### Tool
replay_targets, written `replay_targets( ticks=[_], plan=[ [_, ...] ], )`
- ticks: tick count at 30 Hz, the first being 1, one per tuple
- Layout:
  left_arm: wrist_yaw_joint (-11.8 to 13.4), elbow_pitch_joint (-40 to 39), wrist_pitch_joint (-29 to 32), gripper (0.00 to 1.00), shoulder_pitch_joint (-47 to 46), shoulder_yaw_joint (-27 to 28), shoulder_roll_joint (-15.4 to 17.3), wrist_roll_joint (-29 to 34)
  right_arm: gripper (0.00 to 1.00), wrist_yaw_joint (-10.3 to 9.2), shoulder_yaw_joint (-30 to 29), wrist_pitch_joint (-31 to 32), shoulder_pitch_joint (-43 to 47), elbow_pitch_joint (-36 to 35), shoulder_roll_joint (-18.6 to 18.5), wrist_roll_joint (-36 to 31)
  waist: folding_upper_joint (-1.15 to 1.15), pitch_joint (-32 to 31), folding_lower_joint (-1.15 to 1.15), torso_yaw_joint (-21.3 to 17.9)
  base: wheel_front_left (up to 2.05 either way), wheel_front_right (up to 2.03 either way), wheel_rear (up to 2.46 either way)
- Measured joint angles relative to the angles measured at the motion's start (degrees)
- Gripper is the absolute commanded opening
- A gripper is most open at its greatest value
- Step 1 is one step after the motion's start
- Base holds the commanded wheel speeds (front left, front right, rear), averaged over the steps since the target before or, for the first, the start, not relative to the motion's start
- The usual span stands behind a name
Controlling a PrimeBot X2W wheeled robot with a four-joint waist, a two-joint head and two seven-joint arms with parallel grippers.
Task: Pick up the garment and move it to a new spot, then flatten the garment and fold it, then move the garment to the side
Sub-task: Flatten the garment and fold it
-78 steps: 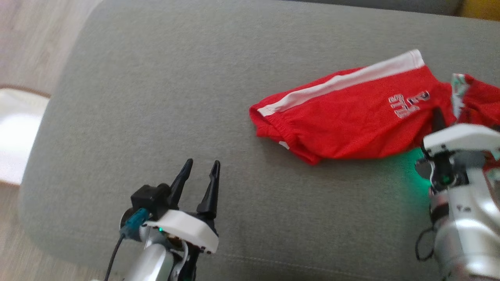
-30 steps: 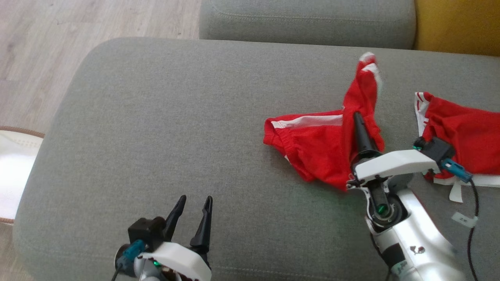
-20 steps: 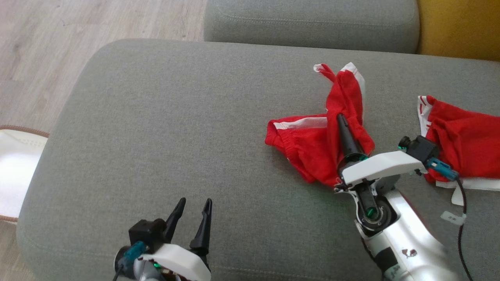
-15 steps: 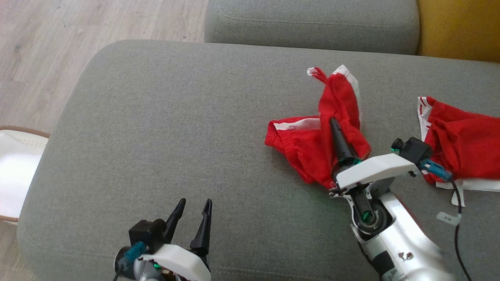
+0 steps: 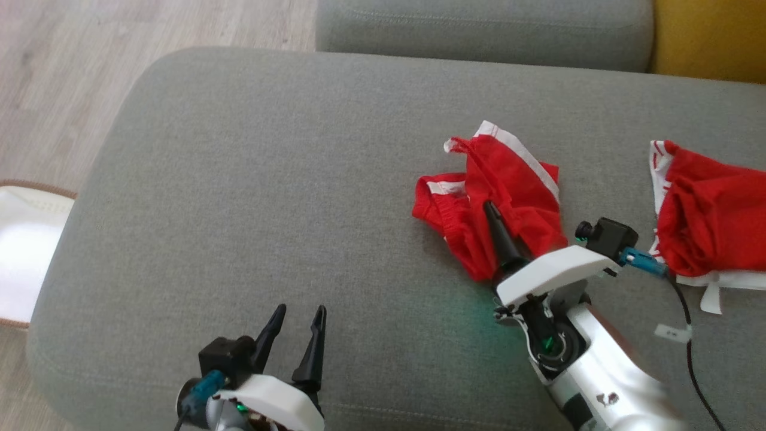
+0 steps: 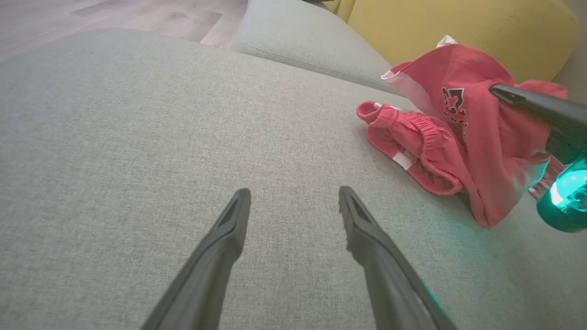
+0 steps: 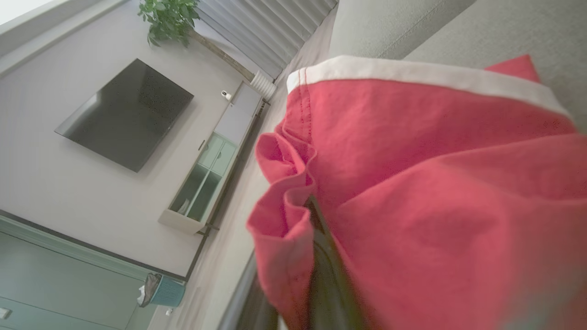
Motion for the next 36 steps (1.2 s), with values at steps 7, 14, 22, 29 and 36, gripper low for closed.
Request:
replay_targets(
  ticks=[7, 14, 22, 29, 36],
  plan=[
    [0.1, 0.0, 0.0, 1.0, -0.4, -1.5, 0.0, -0.3, 0.0, 0.0, 2.6, -0.6, -4.5, 5.6, -0.2, -2.3, 0.0, 1.6, 0.0, 1.3, 0.0, 0.0, 0.0],
    [0.1, 0.1, 0.0, 1.0, -1.8, -2.1, 0.0, -1.4, 1.0, 0.0, 6.8, -1.7, -5.9, 10.7, -0.2, -2.1, 0.0, 2.7, 0.0, 2.9, 0.0, 0.0, 0.0],
    [0.5, 0.1, 0.0, 1.0, -2.5, -3.2, 0.0, -1.5, 1.0, 0.0, 13.0, -1.9, -7.2, 13.8, -0.4, 0.5, 0.0, 3.4, 0.0, 4.0, 0.0, 0.0, 0.0],
    [0.8, 0.5, 0.0, 1.0, -2.4, -3.0, 0.0, -1.9, 1.0, 0.0, 19.5, -2.9, -8.4, 12.4, -0.5, 2.6, 0.0, 2.8, 0.0, 2.9, 0.0, 0.0, 0.0],
    [0.8, 0.6, 0.0, 1.0, -2.3, -2.4, 0.0, -1.9, 1.0, 0.0, 25.8, -1.7, -8.5, 9.9, -0.5, 5.5, 0.0, 1.0, 0.0, 0.5, 0.0, 0.0, 0.0]
  ],
)
